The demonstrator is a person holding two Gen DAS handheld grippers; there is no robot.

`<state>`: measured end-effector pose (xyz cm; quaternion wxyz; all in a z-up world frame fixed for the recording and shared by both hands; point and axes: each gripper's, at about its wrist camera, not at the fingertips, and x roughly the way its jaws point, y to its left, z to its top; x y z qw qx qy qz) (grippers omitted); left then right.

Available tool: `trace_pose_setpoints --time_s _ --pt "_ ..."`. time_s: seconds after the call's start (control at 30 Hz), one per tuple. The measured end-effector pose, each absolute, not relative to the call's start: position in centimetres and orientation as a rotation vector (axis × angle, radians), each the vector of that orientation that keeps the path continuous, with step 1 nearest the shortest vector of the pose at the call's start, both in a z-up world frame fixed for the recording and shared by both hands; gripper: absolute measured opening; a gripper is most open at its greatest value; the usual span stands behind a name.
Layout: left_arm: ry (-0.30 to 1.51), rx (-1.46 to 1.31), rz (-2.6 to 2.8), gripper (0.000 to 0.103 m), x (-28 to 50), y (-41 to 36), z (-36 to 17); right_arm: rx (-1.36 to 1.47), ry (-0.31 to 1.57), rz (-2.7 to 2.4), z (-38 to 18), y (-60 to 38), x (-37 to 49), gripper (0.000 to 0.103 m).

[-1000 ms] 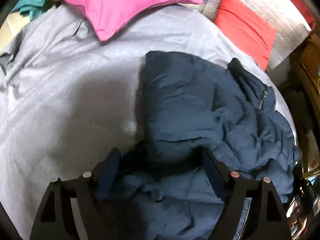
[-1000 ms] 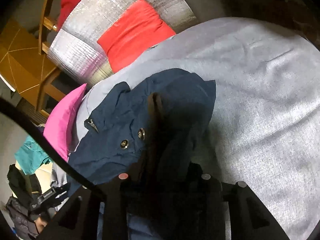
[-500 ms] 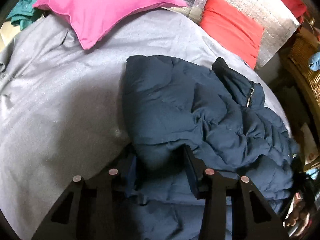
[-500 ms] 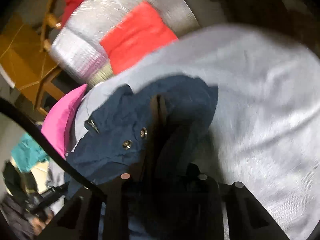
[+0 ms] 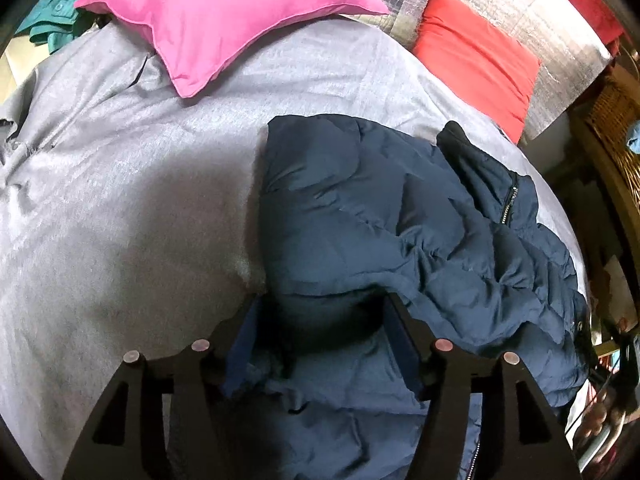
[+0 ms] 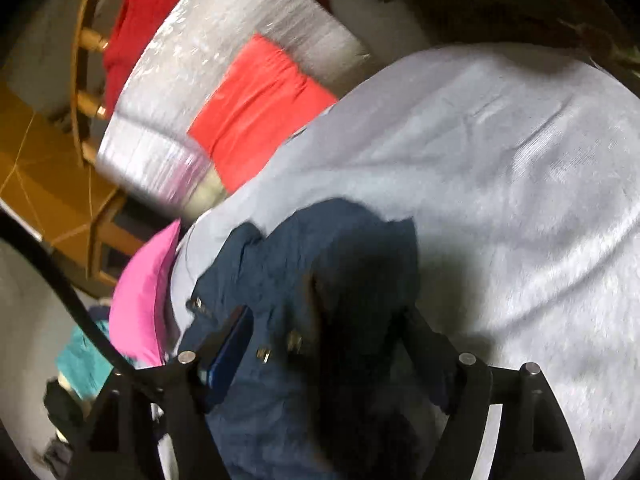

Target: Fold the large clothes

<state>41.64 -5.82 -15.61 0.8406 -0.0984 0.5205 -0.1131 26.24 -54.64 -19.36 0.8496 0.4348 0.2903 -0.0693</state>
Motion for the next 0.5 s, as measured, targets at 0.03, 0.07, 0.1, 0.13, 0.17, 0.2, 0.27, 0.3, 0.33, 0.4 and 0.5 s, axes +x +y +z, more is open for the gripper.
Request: trace_pose_setpoints --time_s 0.03,0.07,0.1,0.13,0.17,0.2,0.27,0.3,0.33,0.4,0.5 --pt "1.099 -0.204 -0.243 0.064 41.7 -6.0 -15.6 0.945 0.611 -0.142 -19.7 -55.2 26.8 0.078" --pt "1.096 -0.198 -0.245 0.064 41.8 -6.1 -15.7 0.985 0.615 -0.136 -20.5 -55.9 27.4 0.079" --pt "1.096 -0.195 -0.245 0.064 41.9 -6.1 -15.7 1.004 0.622 -0.138 -21.0 -56.1 27.7 0.080" --pt "1.096 -0.193 -0.245 0.064 42.0 -6.2 -15.8 1.020 0.633 -0.149 -21.8 -56.4 28.3 0.080" --pt "1.097 -0.192 -0.247 0.064 42.1 -6.3 -15.9 1.038 0.644 -0.149 -22.5 -56.7 28.9 0.079" --pt "1.097 -0.190 -0.248 0.064 42.1 -6.3 -16.0 1.061 0.643 -0.131 -23.1 -56.8 29.7 0.079" --pt "1.099 -0.178 -0.242 0.064 42.2 -6.6 -16.2 1.040 0.632 -0.105 -23.0 -56.5 30.7 0.067" --pt "1.098 -0.168 -0.237 0.064 42.2 -6.8 -16.3 1.014 0.652 -0.105 -22.6 -56.1 31.2 0.056" --pt "1.093 -0.156 -0.234 0.064 42.2 -7.0 -16.3 1.003 0.669 -0.104 -22.5 -55.9 31.6 0.052" --pt "1.085 -0.131 -0.229 0.064 42.1 -7.5 -16.2 0.994 0.668 -0.088 -21.9 -55.5 31.8 0.040" --pt "1.079 -0.105 -0.223 0.064 42.0 -7.8 -16.0 0.927 0.621 -0.046 -19.2 -54.3 31.8 0.038"
